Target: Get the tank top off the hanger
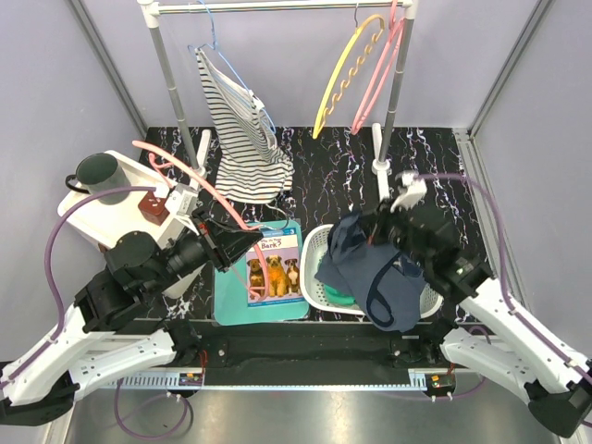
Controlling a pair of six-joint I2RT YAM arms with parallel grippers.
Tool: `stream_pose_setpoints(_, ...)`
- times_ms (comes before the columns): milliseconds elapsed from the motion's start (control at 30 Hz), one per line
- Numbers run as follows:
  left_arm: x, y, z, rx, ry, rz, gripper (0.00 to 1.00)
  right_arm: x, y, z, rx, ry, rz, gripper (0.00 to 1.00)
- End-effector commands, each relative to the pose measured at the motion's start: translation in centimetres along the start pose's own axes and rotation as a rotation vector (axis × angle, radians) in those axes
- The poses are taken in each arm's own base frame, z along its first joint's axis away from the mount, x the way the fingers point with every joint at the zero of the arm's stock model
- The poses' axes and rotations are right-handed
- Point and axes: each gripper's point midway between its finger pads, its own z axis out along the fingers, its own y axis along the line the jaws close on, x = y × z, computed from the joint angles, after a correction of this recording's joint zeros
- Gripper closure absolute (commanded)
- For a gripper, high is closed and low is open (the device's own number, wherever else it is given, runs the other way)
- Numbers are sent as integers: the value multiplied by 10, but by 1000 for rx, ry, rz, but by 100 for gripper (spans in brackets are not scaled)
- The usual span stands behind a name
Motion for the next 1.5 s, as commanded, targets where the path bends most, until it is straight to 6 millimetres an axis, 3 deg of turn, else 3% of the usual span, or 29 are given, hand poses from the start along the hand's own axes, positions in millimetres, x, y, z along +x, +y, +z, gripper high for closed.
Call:
stream_pose_setpoints(0, -19, -13, 0, 58, -78, -3, 100, 84, -40, -1, 129, 104, 333, 100)
stream_pose_setpoints(67, -18, -15, 0, 67, -73, -9, 100, 99, -62, -7, 226, 64, 454, 96)
stream_pose_setpoints(100, -18, -16, 0, 72, -75, -10, 100, 123, -80, -8, 292, 84, 481, 94)
stream_pose_setpoints(267, -17, -16, -1, 76, -79, -33, 100, 159, -123, -10, 486, 23, 654, 88)
stream_pose_setpoints(367, -16, -18, 2, 87, -81, -70, 100, 170, -132, -8, 539, 54, 628, 78)
stream_pose_setpoints(433, -18, -21, 5, 93, -91, -124, 100, 165, -128, -7, 540, 87, 561, 64)
stream_pose_setpoints(500, -18, -21, 12, 81, -101, -211, 100, 152, -116, -8, 507, 123, 509, 48)
stream_pose_setpoints(533, -20, -17, 15, 60, -119, -247, 100, 148, -112, -10, 490, 146, 456, 32)
stream_pose_setpoints(600, -25, -17, 21, 55, -152, -349, 100, 131, -95, -16, 430, 176, 424, 18)
stream_pose_setpoints(633, -28, -16, 24, 51, -171, -377, 100, 122, -87, -20, 390, 176, 388, 4)
stream_pose_setpoints(667, -28, -15, 28, 49, -178, -401, 100, 118, -79, -24, 354, 193, 374, 0)
stream_pose_setpoints(800, -44, -18, 36, 44, -236, -493, 100, 80, -54, -52, 261, 204, 276, 0)
stream_pose_setpoints(900, -55, -14, 40, 14, -281, -564, 100, 63, -24, -68, 102, 236, 181, 0)
stream_pose_setpoints(967, -61, -7, 38, -11, -324, -592, 100, 62, -2, -76, -19, 294, 133, 0)
stream_pose_setpoints(1133, -72, 9, 32, -62, -425, -682, 100, 47, 81, -109, -515, 344, 77, 0)
stream_pose_setpoints(1233, -75, 9, 31, -55, -442, -698, 100, 36, 101, -119, -642, 316, 68, 0)
stream_pose_setpoints(1467, -73, 8, 39, -51, -433, -726, 100, 32, 130, -110, -775, 346, 78, 6)
